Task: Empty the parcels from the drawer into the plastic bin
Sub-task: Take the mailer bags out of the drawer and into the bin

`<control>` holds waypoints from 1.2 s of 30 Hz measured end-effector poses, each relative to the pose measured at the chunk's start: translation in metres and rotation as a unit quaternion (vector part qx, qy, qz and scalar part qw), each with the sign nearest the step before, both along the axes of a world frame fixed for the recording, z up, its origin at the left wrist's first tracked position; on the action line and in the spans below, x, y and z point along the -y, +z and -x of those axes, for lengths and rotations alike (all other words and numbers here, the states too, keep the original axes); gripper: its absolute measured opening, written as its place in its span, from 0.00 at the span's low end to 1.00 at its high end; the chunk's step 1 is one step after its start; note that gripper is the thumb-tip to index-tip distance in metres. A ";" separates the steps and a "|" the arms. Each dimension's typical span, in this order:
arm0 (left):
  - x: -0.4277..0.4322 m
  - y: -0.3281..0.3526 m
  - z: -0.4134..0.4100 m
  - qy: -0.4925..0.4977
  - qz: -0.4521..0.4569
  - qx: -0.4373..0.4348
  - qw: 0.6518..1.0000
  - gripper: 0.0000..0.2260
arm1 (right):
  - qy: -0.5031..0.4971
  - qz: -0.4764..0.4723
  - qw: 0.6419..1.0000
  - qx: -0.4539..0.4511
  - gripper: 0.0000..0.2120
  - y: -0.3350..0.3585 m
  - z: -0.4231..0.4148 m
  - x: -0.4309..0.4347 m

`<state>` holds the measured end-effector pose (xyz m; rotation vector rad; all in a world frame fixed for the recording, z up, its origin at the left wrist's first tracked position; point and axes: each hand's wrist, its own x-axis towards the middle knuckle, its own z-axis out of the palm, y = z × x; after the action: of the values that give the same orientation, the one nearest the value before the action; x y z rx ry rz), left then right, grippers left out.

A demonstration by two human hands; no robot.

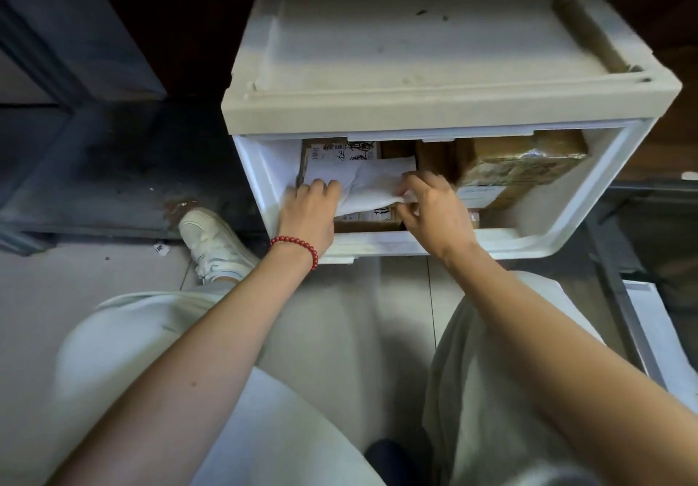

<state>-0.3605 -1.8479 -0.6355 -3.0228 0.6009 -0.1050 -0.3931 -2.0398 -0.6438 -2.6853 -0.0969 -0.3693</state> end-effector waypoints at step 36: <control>0.015 0.031 0.097 0.142 0.477 -0.065 0.865 0.26 | -0.149 -0.447 0.881 -0.039 0.15 0.032 0.088 0.033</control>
<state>-0.4570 -1.8629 -0.6050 -4.0663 0.0683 -0.2506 -0.4812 -2.0724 -0.6115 -1.7778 0.4205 -0.2948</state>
